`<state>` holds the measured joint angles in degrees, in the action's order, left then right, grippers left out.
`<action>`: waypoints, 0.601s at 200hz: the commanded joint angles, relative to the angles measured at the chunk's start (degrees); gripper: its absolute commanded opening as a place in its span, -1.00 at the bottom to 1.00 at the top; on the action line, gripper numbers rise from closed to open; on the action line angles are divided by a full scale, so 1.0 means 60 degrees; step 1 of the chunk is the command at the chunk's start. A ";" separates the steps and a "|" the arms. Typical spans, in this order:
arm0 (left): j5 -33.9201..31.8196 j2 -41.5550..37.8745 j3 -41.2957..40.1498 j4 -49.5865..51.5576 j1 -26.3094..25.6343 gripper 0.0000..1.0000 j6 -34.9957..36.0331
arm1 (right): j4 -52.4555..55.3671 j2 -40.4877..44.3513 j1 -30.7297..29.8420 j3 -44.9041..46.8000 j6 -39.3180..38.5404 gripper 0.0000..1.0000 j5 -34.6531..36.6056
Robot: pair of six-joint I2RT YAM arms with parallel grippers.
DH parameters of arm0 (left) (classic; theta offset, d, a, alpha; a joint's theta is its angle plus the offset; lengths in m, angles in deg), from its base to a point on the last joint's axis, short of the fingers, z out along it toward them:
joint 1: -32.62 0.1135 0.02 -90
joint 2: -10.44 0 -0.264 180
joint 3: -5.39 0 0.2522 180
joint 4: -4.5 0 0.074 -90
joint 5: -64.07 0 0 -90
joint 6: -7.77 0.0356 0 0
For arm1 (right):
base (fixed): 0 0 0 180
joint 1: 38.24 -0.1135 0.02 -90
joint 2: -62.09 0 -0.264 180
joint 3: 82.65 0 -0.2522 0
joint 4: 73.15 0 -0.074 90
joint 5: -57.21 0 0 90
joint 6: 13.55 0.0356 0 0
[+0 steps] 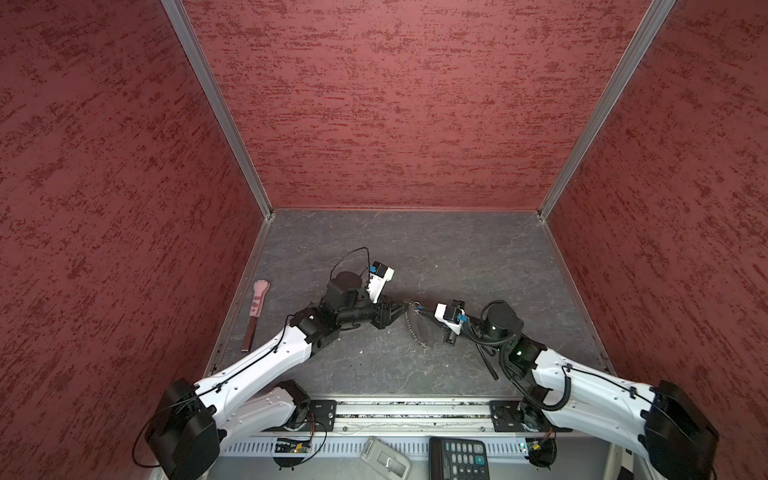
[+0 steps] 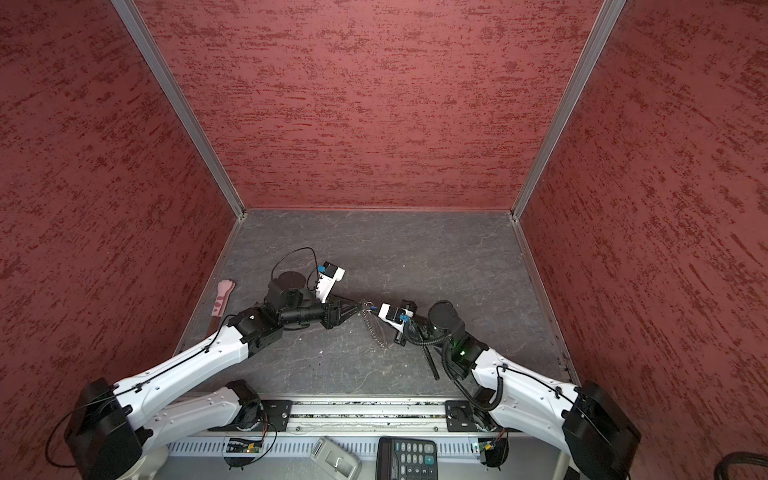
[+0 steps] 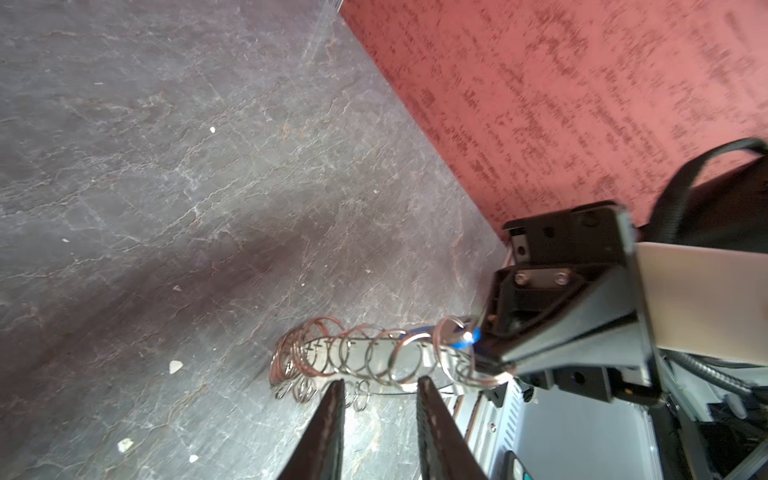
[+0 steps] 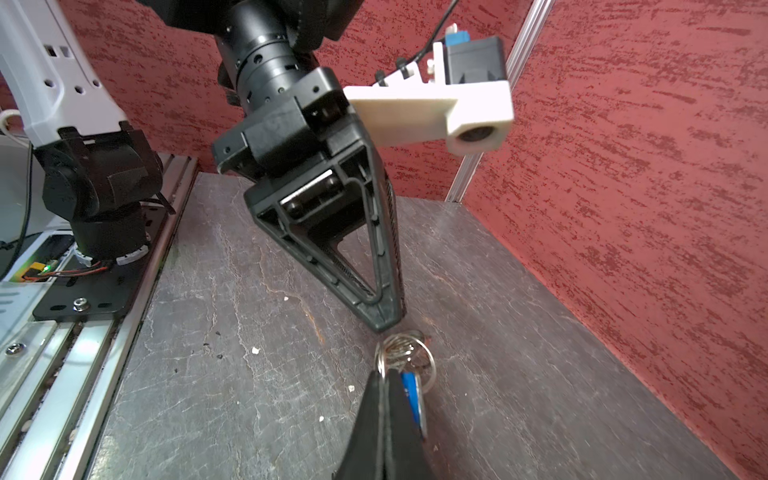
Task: Attach keys to a key ring
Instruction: Insert the key into the keyring.
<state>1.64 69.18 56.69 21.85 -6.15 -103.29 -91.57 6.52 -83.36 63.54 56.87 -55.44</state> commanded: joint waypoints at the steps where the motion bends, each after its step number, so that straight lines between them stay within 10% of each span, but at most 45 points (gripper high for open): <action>1: 0.0686 -0.0245 -0.0280 -0.1168 0.0012 -0.35 0.0307 | -0.1279 -0.0051 0.0130 0.0151 0.0651 -1.00 -0.0493; 120: 0.1187 -0.0750 -0.2073 -0.4685 -0.0556 -0.55 0.4608 | -0.2797 -0.0402 0.0287 0.0645 0.1043 -1.00 -0.1955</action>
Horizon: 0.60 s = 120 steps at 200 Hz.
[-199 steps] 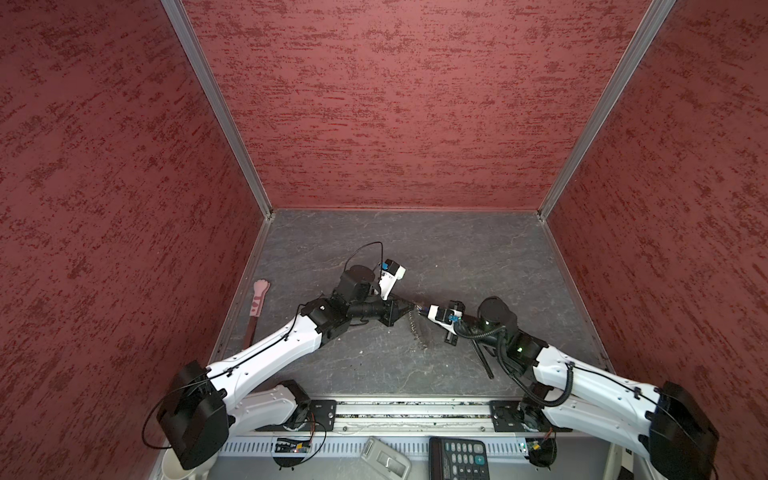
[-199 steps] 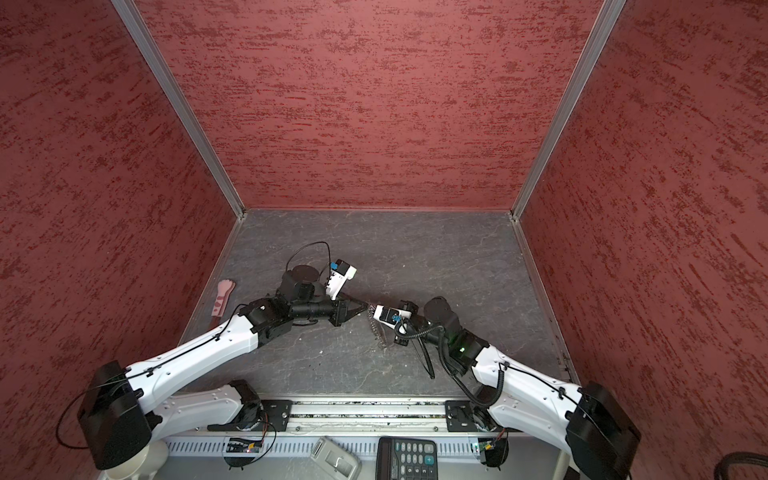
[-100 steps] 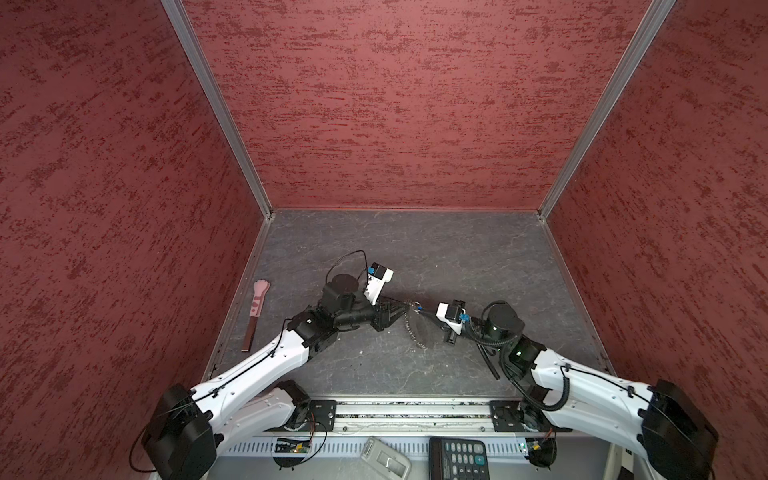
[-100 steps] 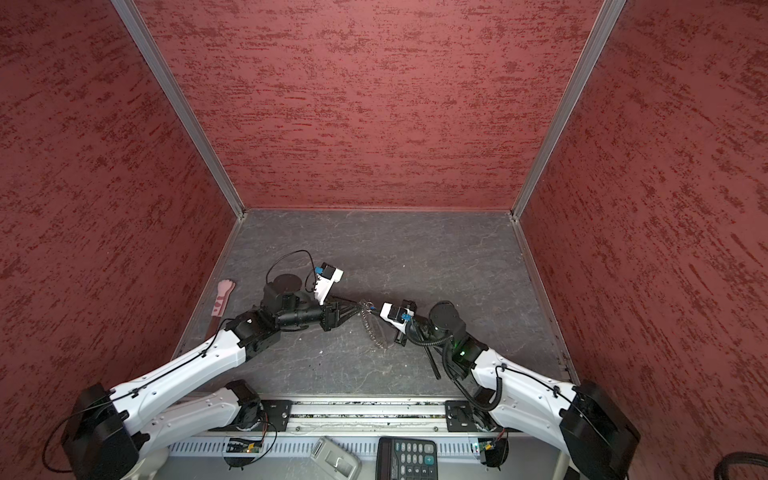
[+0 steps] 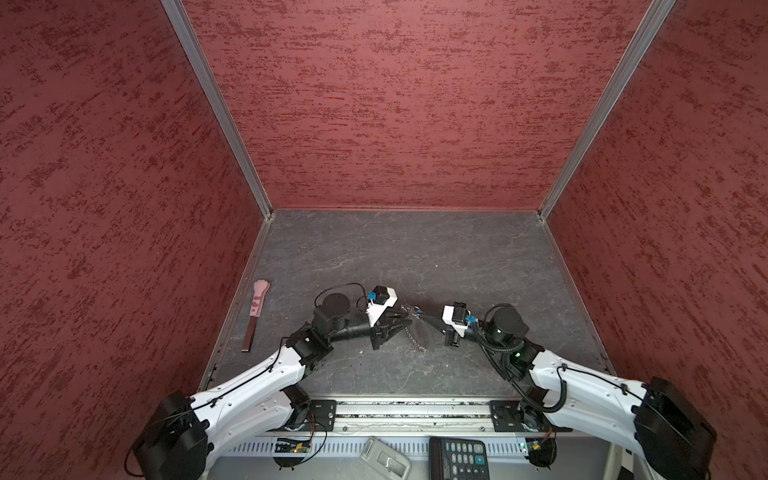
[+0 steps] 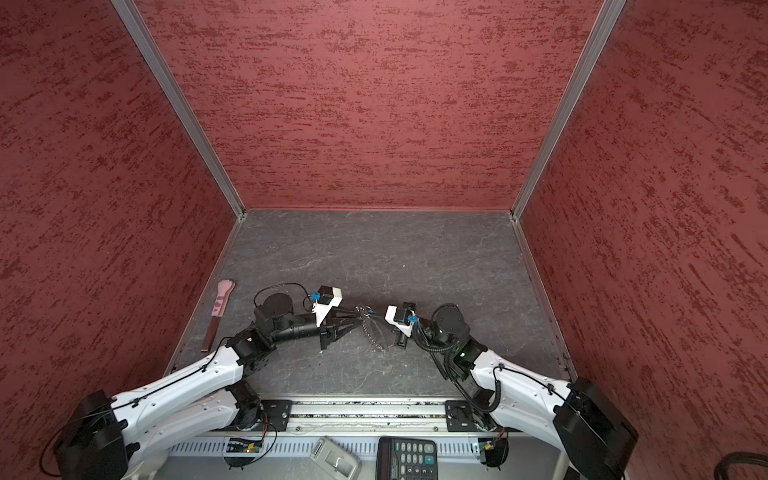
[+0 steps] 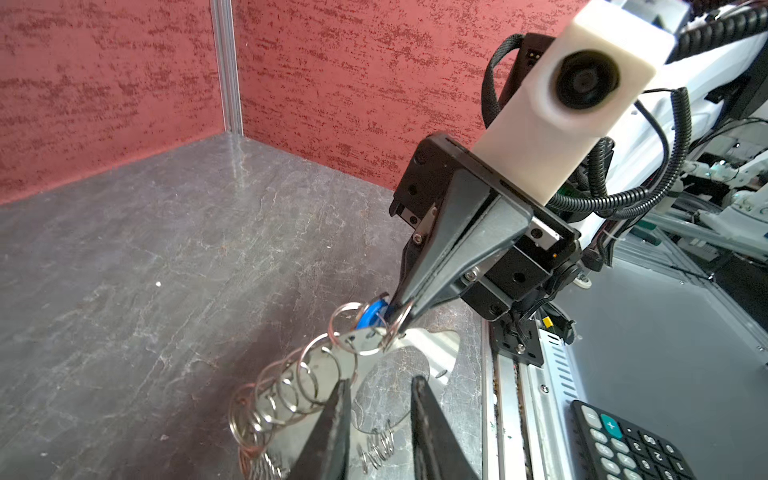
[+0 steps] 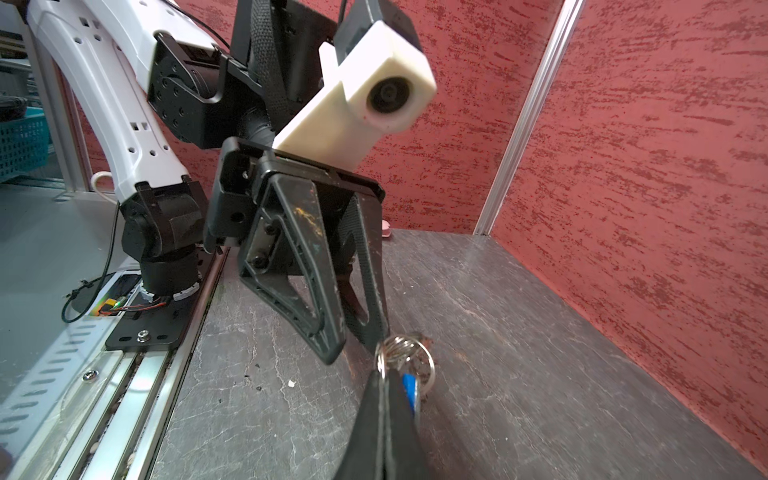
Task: Attach keys to a key ring
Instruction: Insert the key into the keyring.
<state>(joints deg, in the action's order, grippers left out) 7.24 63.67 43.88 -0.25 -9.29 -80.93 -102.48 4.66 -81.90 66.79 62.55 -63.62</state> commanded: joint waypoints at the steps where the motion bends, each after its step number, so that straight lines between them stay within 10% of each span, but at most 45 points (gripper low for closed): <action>1: 0.0286 0.0182 0.0072 -0.1003 -0.0031 -0.56 0.0896 | -0.1000 -0.0102 0.0042 0.0103 0.0092 -1.00 -0.0605; 120: 0.0282 -0.0062 0.0289 -0.0185 -0.0106 -0.52 0.1848 | 0.0533 -0.0025 0.0070 -0.0332 -0.0724 -1.00 -0.0516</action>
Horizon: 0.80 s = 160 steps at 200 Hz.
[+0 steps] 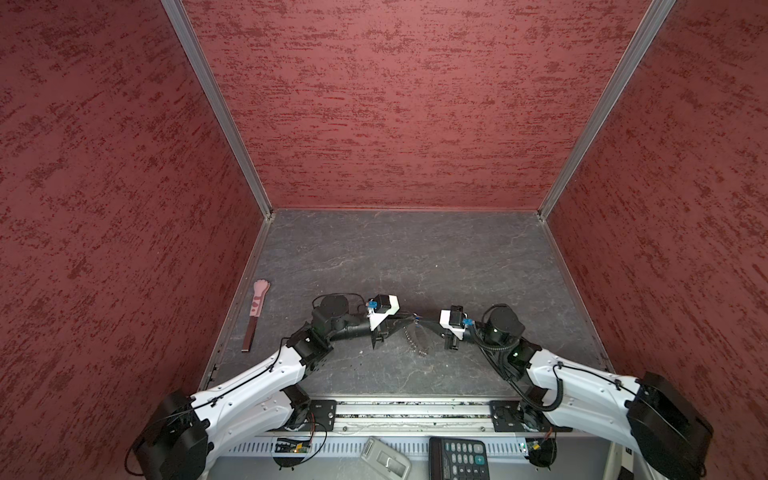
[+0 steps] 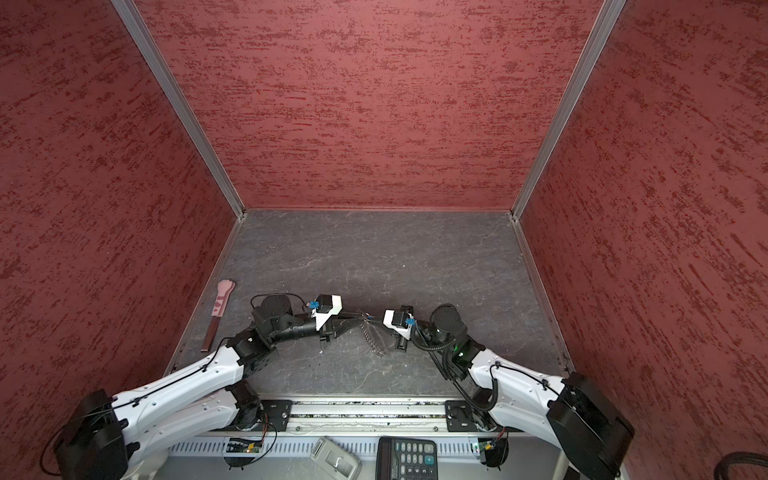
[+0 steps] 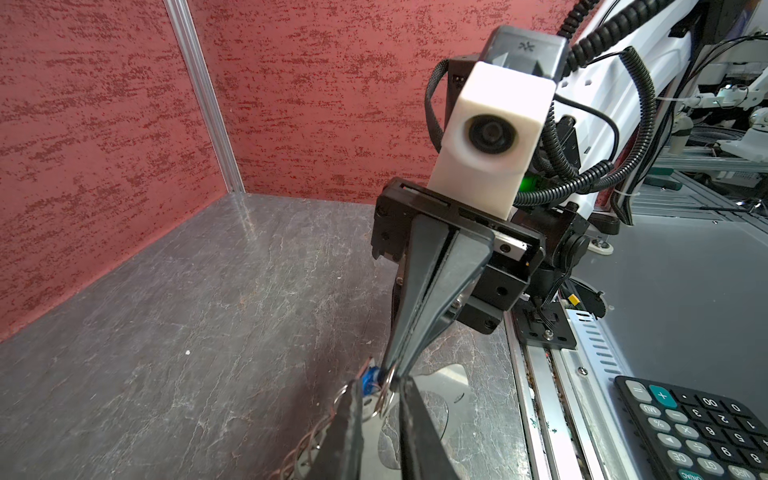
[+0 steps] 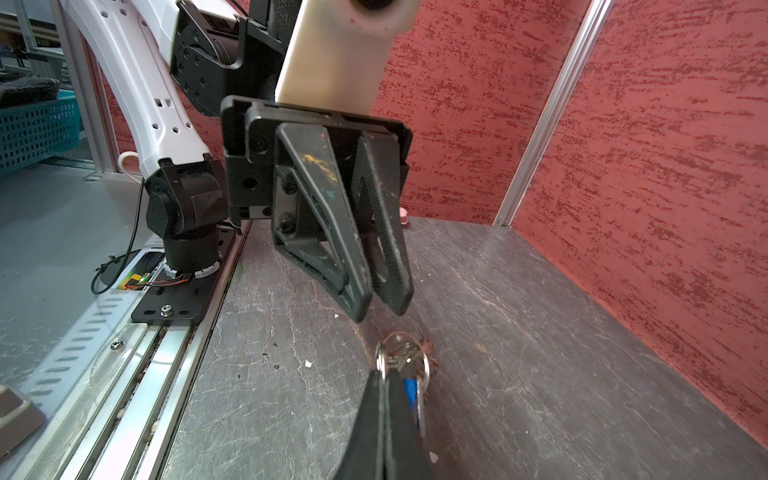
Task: Attach keys to a key ring
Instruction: Insert the key into the keyring.
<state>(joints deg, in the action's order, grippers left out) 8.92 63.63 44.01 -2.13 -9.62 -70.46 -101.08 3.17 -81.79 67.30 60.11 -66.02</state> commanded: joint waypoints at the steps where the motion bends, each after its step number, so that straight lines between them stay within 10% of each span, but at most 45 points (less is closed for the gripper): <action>1: 0.0012 -0.0058 0.0266 0.0115 -0.0058 -0.52 0.0089 | 0.0314 0.0231 0.0051 -0.0417 -0.0320 -1.00 -0.0108; 160: 0.0672 0.0935 0.0993 0.1763 -0.0339 -0.56 0.1027 | 0.1236 0.0971 0.0095 -0.0472 -0.0740 -1.00 -0.0454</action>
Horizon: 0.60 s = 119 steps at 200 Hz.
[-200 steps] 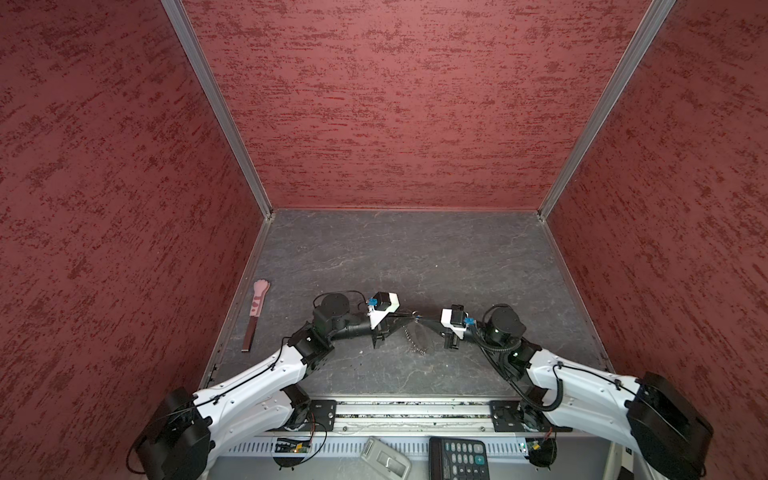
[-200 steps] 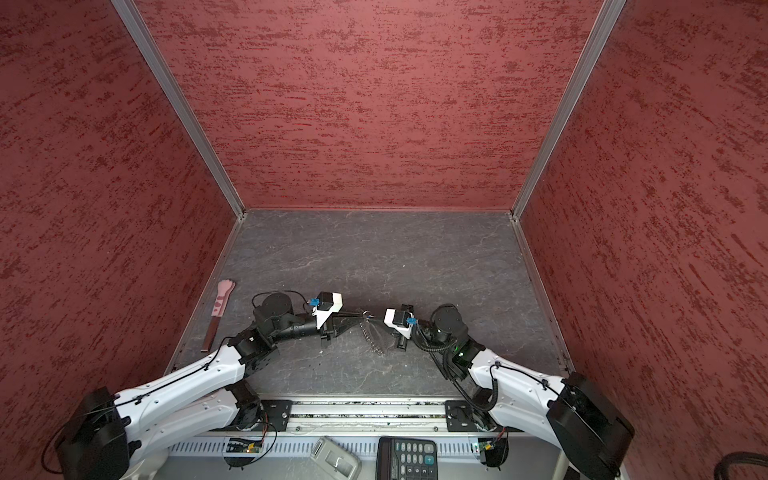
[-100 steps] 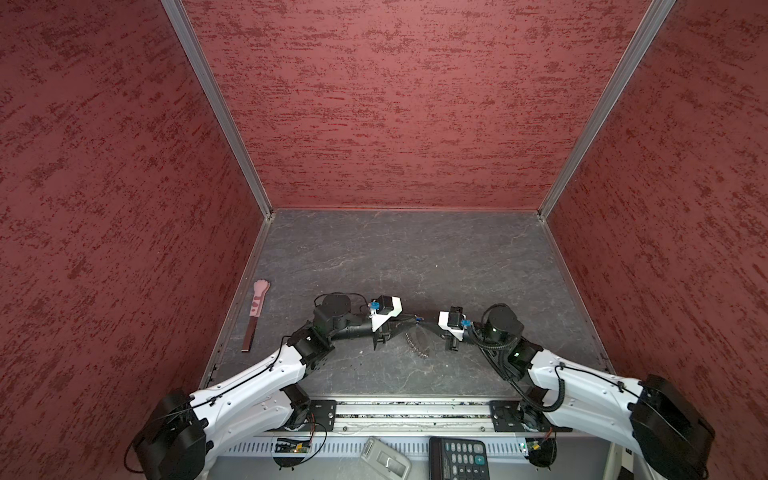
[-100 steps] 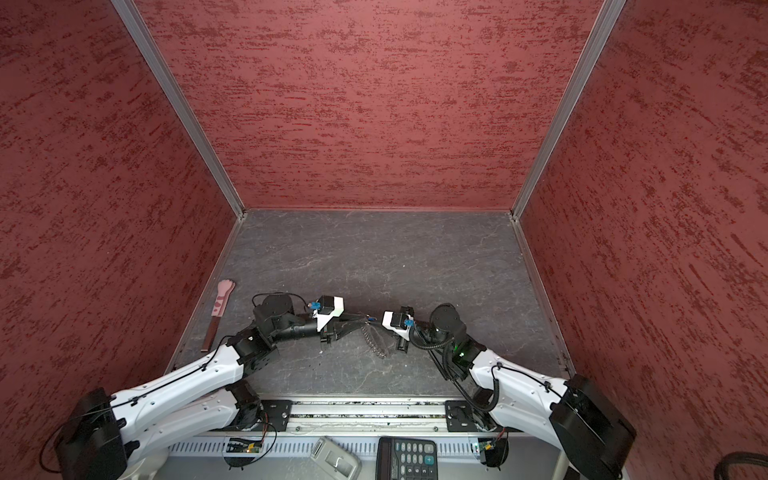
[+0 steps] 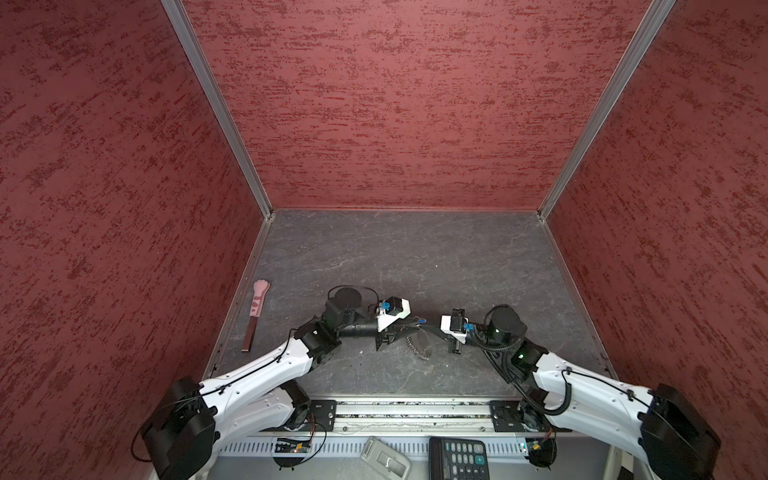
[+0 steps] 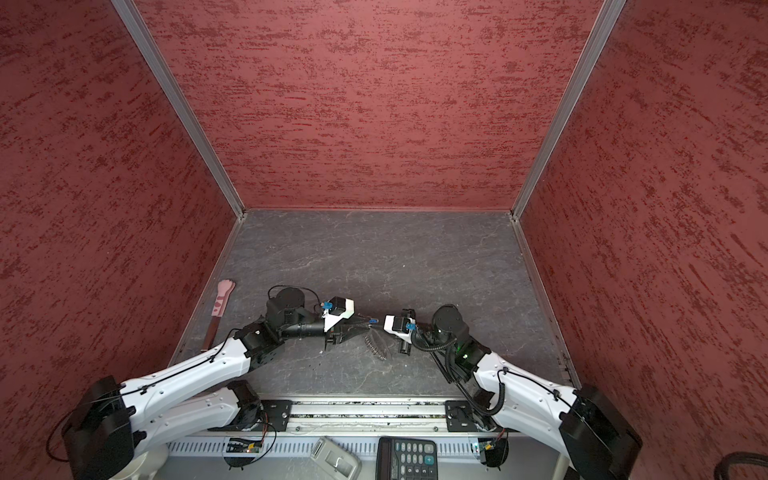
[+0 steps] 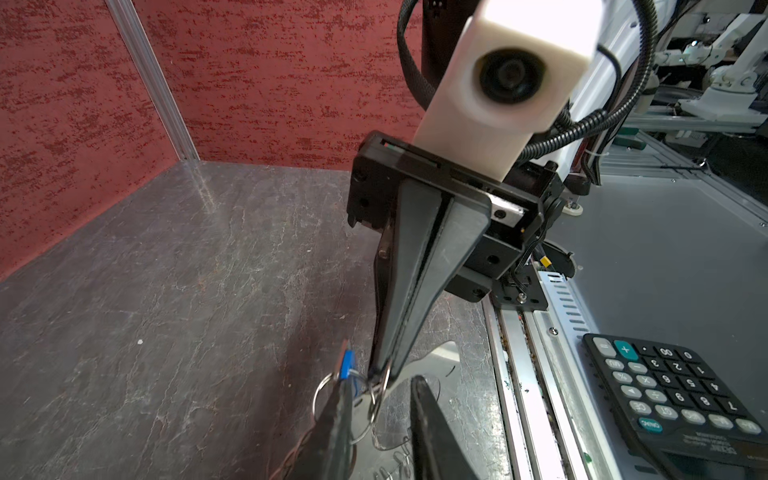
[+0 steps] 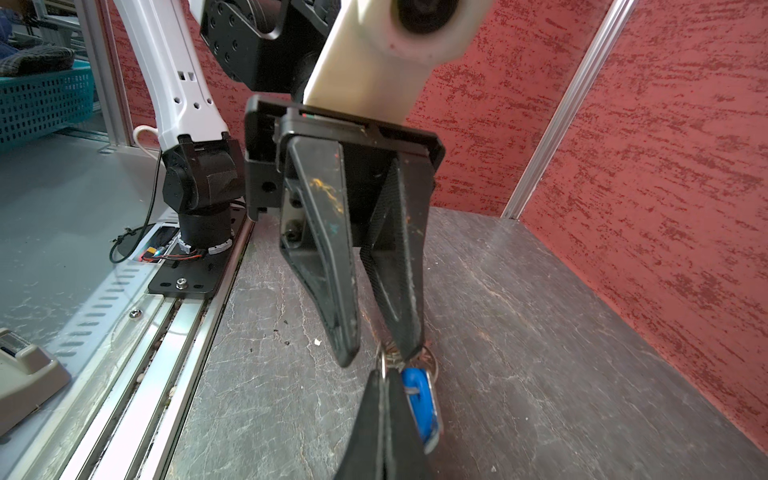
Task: Attach keys to a key ring
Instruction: Insert the key into the keyring.
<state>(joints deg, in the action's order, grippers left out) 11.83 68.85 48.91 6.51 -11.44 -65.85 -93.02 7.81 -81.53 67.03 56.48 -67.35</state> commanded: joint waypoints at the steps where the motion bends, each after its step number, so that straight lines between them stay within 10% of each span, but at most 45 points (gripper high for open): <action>1: 0.0185 0.0064 0.0179 0.0328 -0.0039 -0.56 0.0258 | -0.0123 0.0199 0.0051 -0.0424 -0.0132 -1.00 -0.0231; 119: -0.0764 0.0576 0.0434 0.0559 -0.0340 -0.89 0.0624 | -0.0073 -0.0086 0.0095 -0.0624 -0.0149 -1.00 -0.0437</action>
<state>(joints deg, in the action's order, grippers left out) 8.57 71.63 50.48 9.94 -12.83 -62.59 -90.87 7.19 -80.80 66.18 56.48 -68.14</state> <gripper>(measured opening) 0.084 0.040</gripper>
